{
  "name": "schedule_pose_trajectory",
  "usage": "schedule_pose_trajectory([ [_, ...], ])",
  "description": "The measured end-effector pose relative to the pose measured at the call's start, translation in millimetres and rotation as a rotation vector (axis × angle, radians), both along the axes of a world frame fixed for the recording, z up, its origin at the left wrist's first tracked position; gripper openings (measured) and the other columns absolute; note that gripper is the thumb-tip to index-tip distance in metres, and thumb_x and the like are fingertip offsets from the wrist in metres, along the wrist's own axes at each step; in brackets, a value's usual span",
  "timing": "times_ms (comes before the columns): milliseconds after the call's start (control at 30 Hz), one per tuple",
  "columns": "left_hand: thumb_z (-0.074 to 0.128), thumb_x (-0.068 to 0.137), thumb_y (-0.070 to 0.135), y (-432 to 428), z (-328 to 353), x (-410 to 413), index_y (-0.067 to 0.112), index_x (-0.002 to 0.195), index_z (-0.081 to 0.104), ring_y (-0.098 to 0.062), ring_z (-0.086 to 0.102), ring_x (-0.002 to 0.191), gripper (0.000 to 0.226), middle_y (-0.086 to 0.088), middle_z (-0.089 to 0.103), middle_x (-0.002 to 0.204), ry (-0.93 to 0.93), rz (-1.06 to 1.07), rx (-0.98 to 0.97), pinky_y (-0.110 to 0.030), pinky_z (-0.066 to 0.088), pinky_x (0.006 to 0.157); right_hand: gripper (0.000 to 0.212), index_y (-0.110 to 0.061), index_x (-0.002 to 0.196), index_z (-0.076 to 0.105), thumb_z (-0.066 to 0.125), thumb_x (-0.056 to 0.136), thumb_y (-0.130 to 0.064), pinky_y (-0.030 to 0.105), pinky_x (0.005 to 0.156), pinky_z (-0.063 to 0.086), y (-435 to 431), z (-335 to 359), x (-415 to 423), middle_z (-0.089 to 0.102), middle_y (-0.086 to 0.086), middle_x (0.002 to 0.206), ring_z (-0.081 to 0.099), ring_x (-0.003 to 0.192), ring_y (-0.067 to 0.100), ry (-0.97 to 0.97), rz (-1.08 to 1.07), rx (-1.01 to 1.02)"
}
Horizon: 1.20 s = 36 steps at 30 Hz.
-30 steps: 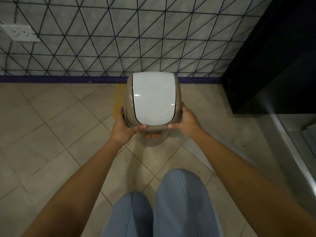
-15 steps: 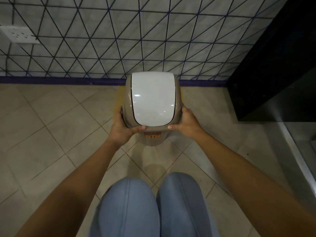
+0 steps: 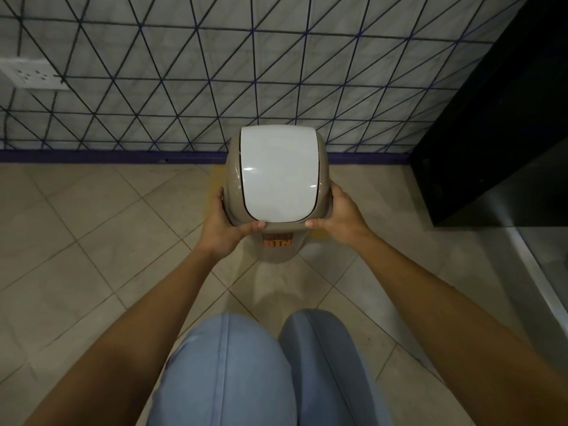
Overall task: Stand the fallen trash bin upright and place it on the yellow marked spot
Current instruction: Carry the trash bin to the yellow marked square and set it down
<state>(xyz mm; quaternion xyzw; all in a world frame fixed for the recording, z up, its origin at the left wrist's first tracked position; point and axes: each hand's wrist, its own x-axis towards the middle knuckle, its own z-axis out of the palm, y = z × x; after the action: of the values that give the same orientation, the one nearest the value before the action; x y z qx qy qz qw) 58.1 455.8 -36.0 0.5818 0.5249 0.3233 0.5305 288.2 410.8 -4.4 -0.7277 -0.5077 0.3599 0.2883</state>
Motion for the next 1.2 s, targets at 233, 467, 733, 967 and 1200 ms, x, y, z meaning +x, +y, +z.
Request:
schedule_pose_trajectory([
  [233,0.083,0.066,0.017,20,5,7,0.015,0.146,0.022,-0.017,0.043,0.132,0.100,-0.003,0.044,0.145,0.019,-0.049,0.036,-0.037,0.042,0.106,0.099,-0.017,0.146,0.026,0.082,0.065,-0.012,0.042,0.110,0.036,16,0,-2,0.045,0.010,0.140,0.044,0.130,0.025,-0.016,-0.015,0.011],
  [467,0.080,0.070,0.016,36,7,13,0.016,0.145,0.026,-0.016,0.046,0.129,0.093,-0.002,0.046,0.143,-0.014,-0.059,0.063,-0.035,0.045,0.104,0.092,-0.018,0.146,0.029,0.079,0.069,-0.015,0.039,0.109,0.037,29,-2,1,0.044,0.009,0.141,0.042,0.130,0.025,-0.052,-0.077,0.083],
  [733,0.076,0.076,0.015,49,9,17,0.017,0.148,0.020,-0.017,0.042,0.133,0.091,-0.003,0.042,0.147,0.005,-0.061,0.068,-0.040,0.041,0.108,0.079,-0.014,0.142,0.034,0.075,0.074,-0.013,0.034,0.107,0.038,41,0,0,0.046,0.008,0.141,0.043,0.130,0.023,-0.055,-0.134,0.117],
  [967,0.071,0.081,0.017,65,14,16,0.019,0.151,0.017,-0.022,0.039,0.135,0.088,-0.002,0.039,0.149,0.057,-0.038,0.027,-0.043,0.039,0.109,0.068,-0.011,0.137,0.044,0.074,0.076,-0.016,0.034,0.104,0.042,50,1,-5,0.055,0.010,0.135,0.050,0.125,0.025,-0.094,-0.188,0.128],
  [1200,0.072,0.080,0.013,75,15,8,0.019,0.149,0.021,-0.024,0.044,0.130,0.086,-0.004,0.040,0.148,0.027,-0.072,-0.055,-0.043,0.042,0.106,0.057,-0.009,0.129,0.051,0.073,0.078,-0.016,0.033,0.097,0.047,52,1,-2,0.062,0.012,0.126,0.059,0.117,0.026,0.018,-0.204,0.073],
])
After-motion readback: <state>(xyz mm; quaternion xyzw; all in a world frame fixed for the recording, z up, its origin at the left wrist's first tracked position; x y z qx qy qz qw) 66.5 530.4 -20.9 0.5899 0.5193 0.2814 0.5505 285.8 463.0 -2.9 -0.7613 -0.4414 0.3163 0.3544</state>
